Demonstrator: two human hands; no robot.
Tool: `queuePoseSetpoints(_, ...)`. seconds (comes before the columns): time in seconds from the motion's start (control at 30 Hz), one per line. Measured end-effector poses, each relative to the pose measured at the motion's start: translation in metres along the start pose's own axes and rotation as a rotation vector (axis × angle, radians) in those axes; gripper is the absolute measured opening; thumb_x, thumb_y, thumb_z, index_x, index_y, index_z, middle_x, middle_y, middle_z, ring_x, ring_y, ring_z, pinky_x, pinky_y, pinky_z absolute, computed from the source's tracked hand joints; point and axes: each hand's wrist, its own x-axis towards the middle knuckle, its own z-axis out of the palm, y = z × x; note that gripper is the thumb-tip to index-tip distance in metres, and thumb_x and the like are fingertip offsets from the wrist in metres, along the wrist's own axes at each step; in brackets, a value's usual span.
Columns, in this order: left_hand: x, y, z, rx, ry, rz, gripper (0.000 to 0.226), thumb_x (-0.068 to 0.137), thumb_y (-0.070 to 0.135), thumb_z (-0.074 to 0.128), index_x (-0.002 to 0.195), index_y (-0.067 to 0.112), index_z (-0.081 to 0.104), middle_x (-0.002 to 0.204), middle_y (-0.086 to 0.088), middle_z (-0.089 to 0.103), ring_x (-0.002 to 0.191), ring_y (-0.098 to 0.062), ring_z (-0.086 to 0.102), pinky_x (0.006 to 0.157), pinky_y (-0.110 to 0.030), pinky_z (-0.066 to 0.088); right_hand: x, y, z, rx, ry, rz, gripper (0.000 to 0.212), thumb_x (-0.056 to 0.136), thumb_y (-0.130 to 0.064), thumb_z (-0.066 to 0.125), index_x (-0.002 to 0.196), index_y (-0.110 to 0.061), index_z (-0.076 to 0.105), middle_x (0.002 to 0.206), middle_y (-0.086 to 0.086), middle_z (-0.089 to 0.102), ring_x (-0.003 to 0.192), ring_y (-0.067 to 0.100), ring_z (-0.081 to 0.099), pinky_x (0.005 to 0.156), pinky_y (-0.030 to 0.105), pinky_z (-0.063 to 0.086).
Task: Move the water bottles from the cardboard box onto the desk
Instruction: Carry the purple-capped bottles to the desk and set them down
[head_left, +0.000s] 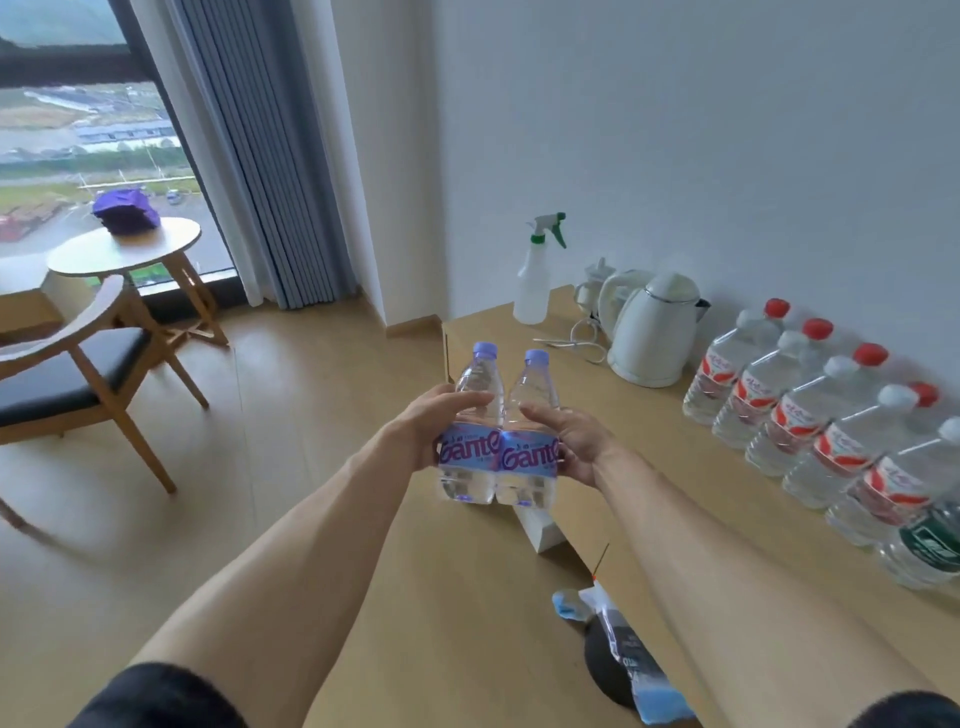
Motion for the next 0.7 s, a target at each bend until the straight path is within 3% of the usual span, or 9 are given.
queuePoseSetpoints(0.1,0.035,0.013,0.022,0.025,-0.057,-0.002,0.050,0.085,0.032,0.079,0.127,0.019,0.056,0.106,-0.013,0.075,0.083,-0.027,0.075,0.067,-0.038,0.060,0.008,-0.007,-0.028,0.000,0.109,-0.028,0.046,0.088,-0.032,0.075,0.123,-0.006,0.061,0.096,0.015,0.073,0.074,0.023,0.069,0.066,0.035,0.057)
queuePoseSetpoints(0.23,0.086,0.028,0.060,0.065,-0.154,-0.021,0.049,0.085,0.029,0.079,0.127,0.022,0.054,0.115,-0.018,0.070,0.094,-0.032,0.074,0.083,-0.047,0.061,0.014,-0.012,-0.069,0.027,0.257,-0.064,0.049,0.078,-0.038,0.081,0.117,-0.011,0.066,0.110,0.018,0.074,0.089,0.028,0.069,0.080,0.041,0.056)
queuePoseSetpoints(0.3,0.110,0.035,0.081,0.083,-0.230,-0.021,0.044,0.086,0.028,0.078,0.124,0.023,0.055,0.105,-0.013,0.071,0.076,-0.024,0.076,0.071,-0.041,0.063,0.017,-0.014,-0.090,0.060,0.334,-0.075,0.044,0.076,-0.040,0.083,0.109,-0.015,0.068,0.107,0.017,0.076,0.088,0.026,0.071,0.079,0.039,0.057)
queuePoseSetpoints(0.37,0.133,0.040,0.102,0.119,-0.303,-0.016,0.043,0.086,0.027,0.077,0.123,0.022,0.056,0.101,-0.012,0.073,0.068,-0.020,0.075,0.063,-0.037,0.061,0.018,-0.015,-0.107,0.117,0.407,-0.090,0.044,0.071,-0.041,0.084,0.104,-0.017,0.069,0.099,0.012,0.078,0.080,0.022,0.074,0.068,0.033,0.058)
queuePoseSetpoints(0.43,0.155,0.046,0.120,0.152,-0.385,-0.019,0.043,0.086,0.023,0.077,0.123,0.019,0.055,0.103,-0.015,0.074,0.076,-0.024,0.075,0.069,-0.039,0.059,0.018,-0.017,-0.121,0.155,0.494,-0.112,0.053,0.061,-0.043,0.088,0.102,-0.017,0.069,0.094,0.009,0.078,0.077,0.020,0.075,0.065,0.032,0.058)
queuePoseSetpoints(0.5,0.174,0.053,0.136,0.177,-0.476,-0.021,0.043,0.085,0.020,0.077,0.121,0.015,0.055,0.113,-0.021,0.071,0.090,-0.032,0.072,0.079,-0.044,0.055,0.018,-0.018,-0.131,0.177,0.600,-0.129,0.067,0.052,-0.045,0.090,0.106,-0.015,0.065,0.096,0.010,0.077,0.084,0.024,0.074,0.074,0.039,0.059)
queuePoseSetpoints(0.6,0.197,0.063,0.156,0.212,-0.585,-0.020,0.046,0.083,0.017,0.079,0.121,0.015,0.054,0.119,-0.021,0.070,0.111,-0.042,0.067,0.090,-0.049,0.050,0.020,-0.019,-0.145,0.213,0.747,-0.126,0.070,0.069,-0.037,0.088,0.124,-0.008,0.056,0.114,0.018,0.074,0.106,0.034,0.071,0.088,0.048,0.057)
queuePoseSetpoints(0.7,0.214,0.071,0.170,0.296,-0.690,0.004,0.054,0.079,0.015,0.081,0.125,0.022,0.054,0.115,-0.016,0.073,0.113,-0.038,0.067,0.086,-0.045,0.050,0.020,-0.017,-0.154,0.217,0.885,-0.106,0.058,0.085,-0.030,0.080,0.131,-0.006,0.054,0.121,0.017,0.071,0.114,0.034,0.067,0.093,0.049,0.054)
